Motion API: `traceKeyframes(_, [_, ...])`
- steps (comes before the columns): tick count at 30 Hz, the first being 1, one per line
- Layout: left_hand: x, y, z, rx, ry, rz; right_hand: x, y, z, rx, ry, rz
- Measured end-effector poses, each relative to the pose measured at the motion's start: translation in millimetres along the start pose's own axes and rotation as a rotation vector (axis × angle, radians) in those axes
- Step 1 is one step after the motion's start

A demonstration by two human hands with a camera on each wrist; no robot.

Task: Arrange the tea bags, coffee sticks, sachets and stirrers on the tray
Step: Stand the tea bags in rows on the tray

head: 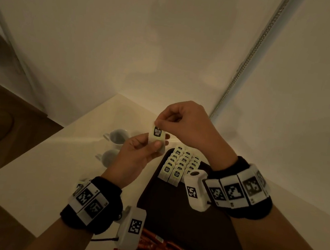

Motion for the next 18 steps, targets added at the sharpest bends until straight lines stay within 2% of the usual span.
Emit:
traceKeyframes(10, [-0.4,-8.3,6.3,-0.023,0.09,0.055,5.8,17.9,4.5,0.021,0.09,-0.104])
traceKeyframes(15, [-0.6,-14.9,11.4,-0.107,0.161,-0.036,5.6,36.8,10.9,0.051,0.124,-0.141])
traceKeyframes(18, [-13.9,-18.7,26.5,-0.189,0.178,-0.193,6.3,67.1,19.0,0.103,0.139,-0.152])
Point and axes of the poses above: each hand's wrist, its own z-axis away from the middle knuckle, its own x-axis out of the palm, y = z × x, the point moved 1 cm from there along -z, towards the middle knuckle, and after that the axes turned 13 degrees about -y, right-handed, at the moved point
